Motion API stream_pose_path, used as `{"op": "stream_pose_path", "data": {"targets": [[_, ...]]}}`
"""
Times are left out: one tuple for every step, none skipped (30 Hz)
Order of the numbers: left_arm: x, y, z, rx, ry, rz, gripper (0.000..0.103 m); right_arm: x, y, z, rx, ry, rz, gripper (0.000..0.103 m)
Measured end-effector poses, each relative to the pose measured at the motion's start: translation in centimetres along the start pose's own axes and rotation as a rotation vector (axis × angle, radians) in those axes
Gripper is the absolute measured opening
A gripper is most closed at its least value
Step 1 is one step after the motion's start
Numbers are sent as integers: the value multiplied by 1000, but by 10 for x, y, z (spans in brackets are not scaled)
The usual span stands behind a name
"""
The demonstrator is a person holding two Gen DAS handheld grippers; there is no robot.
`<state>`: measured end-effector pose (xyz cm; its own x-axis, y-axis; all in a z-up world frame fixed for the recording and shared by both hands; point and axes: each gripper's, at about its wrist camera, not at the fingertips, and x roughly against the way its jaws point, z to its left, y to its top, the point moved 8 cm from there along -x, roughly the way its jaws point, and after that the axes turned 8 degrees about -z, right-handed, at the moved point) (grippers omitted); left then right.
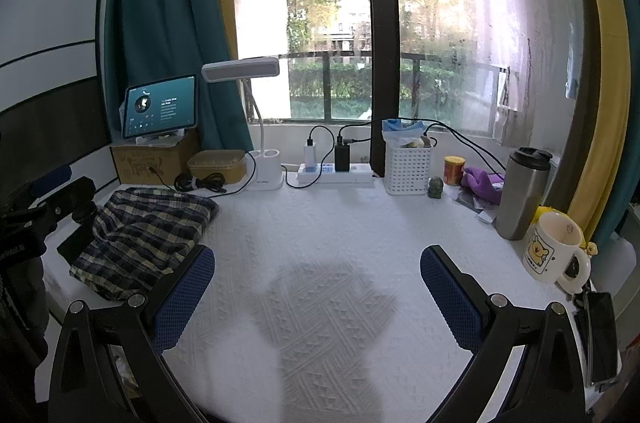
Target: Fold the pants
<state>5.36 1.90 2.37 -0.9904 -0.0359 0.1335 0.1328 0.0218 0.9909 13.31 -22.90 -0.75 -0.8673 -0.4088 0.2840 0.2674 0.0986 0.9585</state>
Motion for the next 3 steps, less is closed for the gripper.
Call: {"op": "stream_pose_path", "data": {"targets": [[0, 0, 0, 0, -1, -2, 102, -1, 1, 1, 1, 1, 1, 103], [0, 0, 0, 0, 0, -3, 102, -1, 1, 1, 2, 2, 2, 103], [1, 1, 0, -1, 1, -11, 102, -2, 1, 3, 3, 1, 3, 103]]}}
